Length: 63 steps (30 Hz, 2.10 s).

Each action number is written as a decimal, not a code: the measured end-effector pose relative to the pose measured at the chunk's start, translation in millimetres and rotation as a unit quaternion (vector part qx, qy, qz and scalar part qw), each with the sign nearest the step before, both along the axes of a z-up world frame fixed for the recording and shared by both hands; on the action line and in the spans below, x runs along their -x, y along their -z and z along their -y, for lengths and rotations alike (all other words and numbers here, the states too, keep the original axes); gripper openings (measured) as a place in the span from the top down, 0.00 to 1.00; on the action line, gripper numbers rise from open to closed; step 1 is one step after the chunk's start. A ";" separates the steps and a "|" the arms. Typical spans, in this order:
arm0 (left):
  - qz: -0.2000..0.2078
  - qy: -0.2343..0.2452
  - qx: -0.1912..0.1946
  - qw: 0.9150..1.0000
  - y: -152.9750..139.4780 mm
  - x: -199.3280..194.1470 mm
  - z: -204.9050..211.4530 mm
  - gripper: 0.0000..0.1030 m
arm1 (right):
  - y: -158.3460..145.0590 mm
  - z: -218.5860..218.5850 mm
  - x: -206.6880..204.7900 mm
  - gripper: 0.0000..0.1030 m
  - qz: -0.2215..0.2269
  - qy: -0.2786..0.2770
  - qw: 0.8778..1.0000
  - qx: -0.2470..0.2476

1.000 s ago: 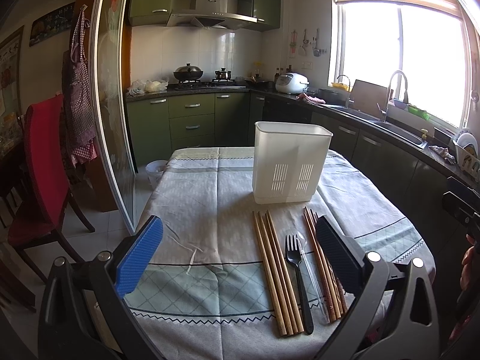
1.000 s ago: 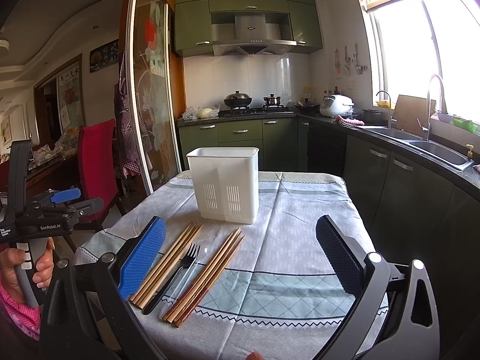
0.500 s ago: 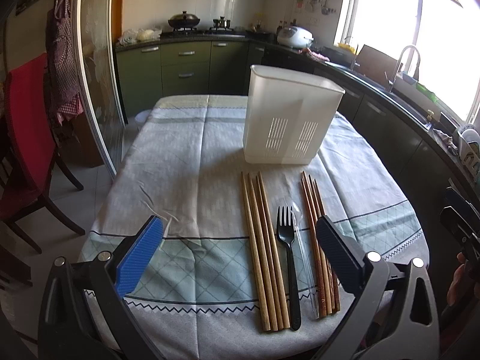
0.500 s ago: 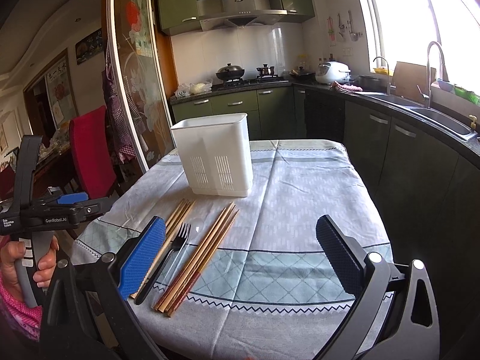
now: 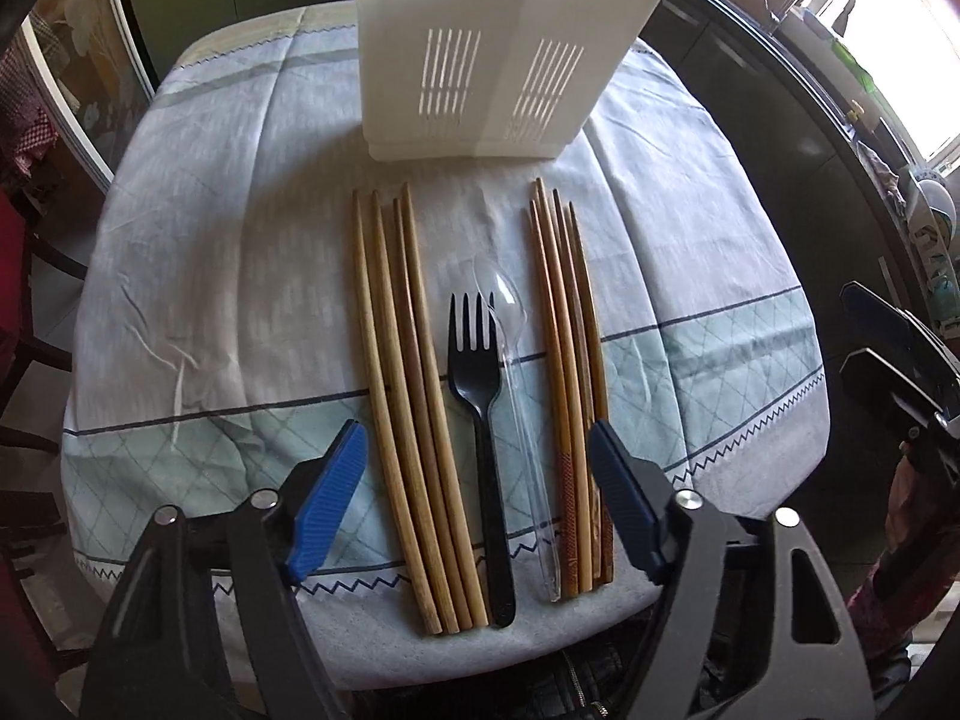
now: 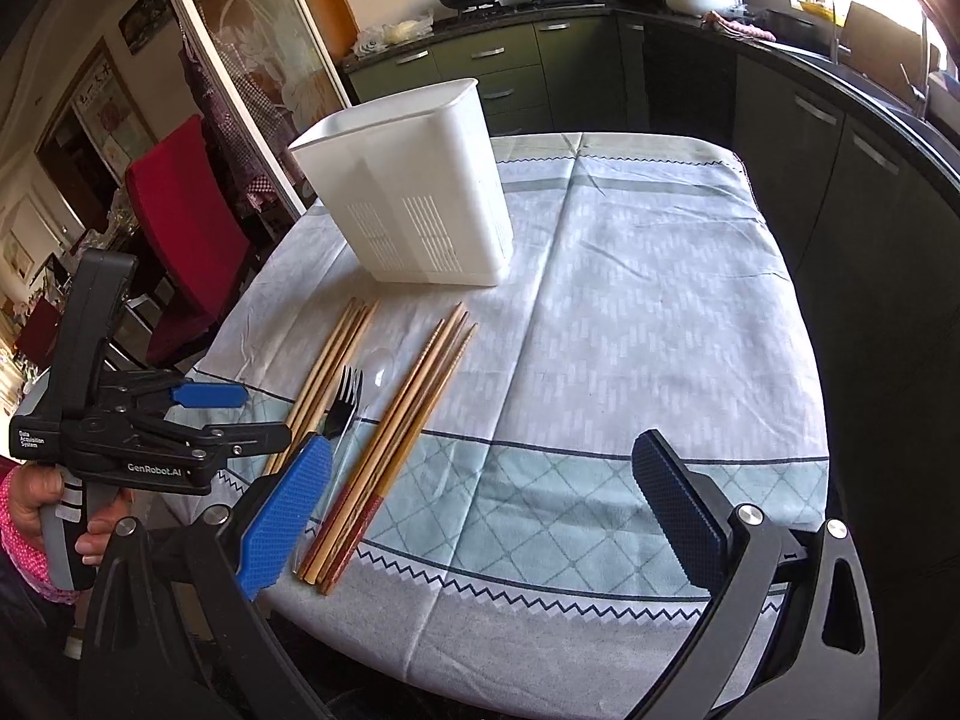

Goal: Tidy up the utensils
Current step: 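Lower the left tool onto the black fork and close on its handle, then grasp the clear plastic spoon with the right tool while the left tool lifts the black fork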

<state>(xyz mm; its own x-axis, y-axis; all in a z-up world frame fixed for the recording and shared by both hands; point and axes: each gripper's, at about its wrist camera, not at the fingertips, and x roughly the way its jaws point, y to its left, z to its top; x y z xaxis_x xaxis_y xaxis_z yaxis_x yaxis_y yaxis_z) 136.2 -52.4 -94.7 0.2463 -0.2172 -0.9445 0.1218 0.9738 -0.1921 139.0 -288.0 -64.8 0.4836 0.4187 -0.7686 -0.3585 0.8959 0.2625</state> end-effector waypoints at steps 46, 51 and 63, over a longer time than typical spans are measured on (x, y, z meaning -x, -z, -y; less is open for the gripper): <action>0.013 -0.011 -0.029 0.999 9.0 -29.2 24.5 0.91 | 8.5 -25.7 -9.1 0.04 -0.065 -0.048 0.997 -0.003; 0.051 -0.029 -0.008 0.998 -21.2 -17.3 -6.1 0.92 | 15.8 -57.8 -20.5 0.04 -0.096 -0.077 0.992 0.017; 0.118 -0.059 -0.009 0.991 -63.1 0.6 -57.4 0.92 | 51.5 -137.5 -42.6 0.39 -0.156 -0.103 0.981 0.056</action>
<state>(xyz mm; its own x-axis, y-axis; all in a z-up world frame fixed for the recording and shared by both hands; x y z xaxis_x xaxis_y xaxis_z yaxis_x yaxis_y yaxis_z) 135.6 5.0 -31.6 0.4833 -0.1570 -0.8613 0.0455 0.9870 -0.1543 181.7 -150.5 -116.3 0.1325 0.3881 -0.9120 -0.4526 0.8423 0.2927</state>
